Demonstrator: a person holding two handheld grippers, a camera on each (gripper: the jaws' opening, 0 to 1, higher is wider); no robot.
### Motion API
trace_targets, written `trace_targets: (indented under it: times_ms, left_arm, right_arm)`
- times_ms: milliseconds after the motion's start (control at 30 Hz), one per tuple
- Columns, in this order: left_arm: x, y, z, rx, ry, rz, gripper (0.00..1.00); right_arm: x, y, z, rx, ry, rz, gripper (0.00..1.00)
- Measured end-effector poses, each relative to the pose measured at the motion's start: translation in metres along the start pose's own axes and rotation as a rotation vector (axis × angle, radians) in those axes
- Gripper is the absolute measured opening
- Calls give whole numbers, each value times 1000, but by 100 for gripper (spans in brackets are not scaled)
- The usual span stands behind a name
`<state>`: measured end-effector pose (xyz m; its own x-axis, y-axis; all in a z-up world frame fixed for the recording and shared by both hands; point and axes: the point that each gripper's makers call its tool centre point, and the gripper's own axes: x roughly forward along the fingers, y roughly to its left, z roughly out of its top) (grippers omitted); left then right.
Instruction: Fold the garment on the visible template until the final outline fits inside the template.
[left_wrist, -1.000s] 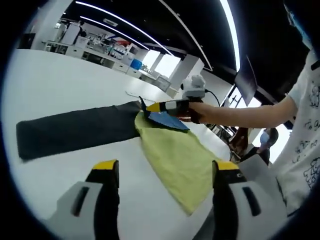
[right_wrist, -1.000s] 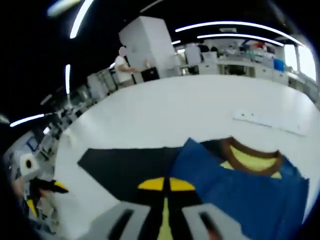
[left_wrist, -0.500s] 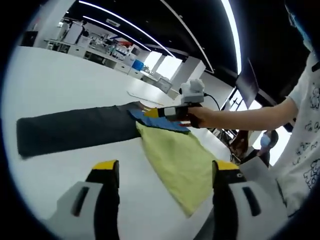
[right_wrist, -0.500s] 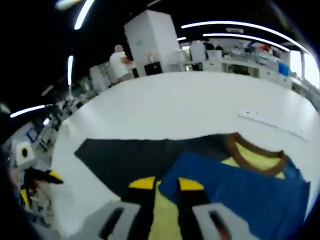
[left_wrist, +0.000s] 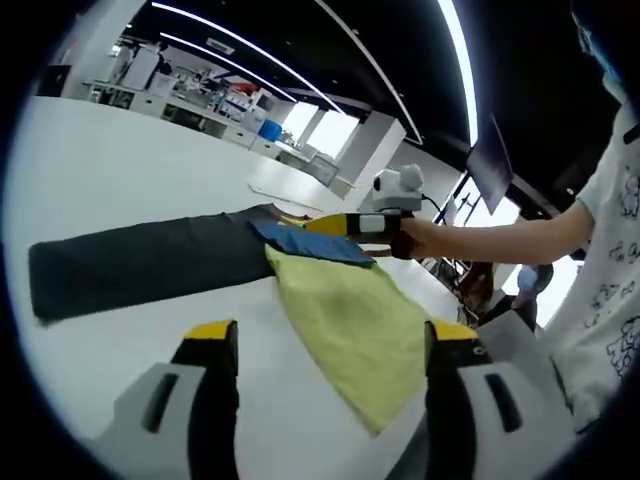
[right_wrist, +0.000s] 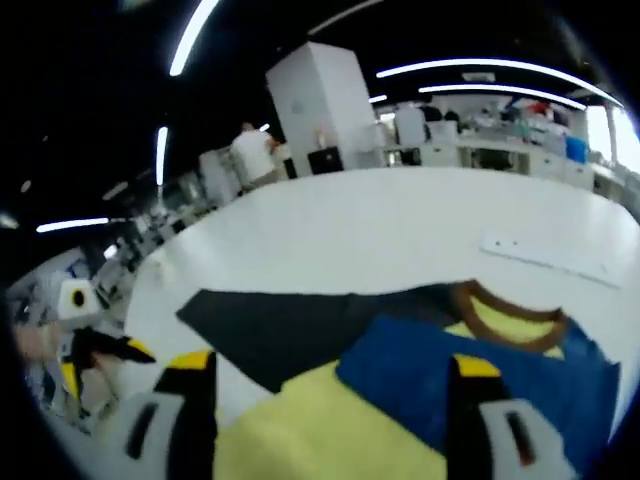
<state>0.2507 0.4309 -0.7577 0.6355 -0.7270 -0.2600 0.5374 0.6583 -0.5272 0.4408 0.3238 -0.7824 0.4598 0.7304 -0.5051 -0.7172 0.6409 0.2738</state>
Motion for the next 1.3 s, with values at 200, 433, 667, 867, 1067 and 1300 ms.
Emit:
trace_targets:
  times_ms: [200,433,667,867,1067,1300]
  left_arm:
    - [1,-1,2,11,1,-5,73]
    - [2,-7,0,15,8,-8,73]
    - [5,-9,-3,12,23,-7,73]
    - [8,-9,-3,9,24,-4,73]
    - [14,-13,-5,8,34,-11,73]
    - [15,-14,-8,4,42,-9,74]
  right_arm:
    - [-26,-9,-3,-13,-2,-22,98]
    - [-68,-52,-15,-2,13,-109,92]
    - [-117,-91,-38,39,37,-188,88]
    - [-152,-121,-58,78,57,-246,83]
    - [-173,-145,-72,148,48,-318,78]
    - [-185,-166,-90,271,38,-359,51]
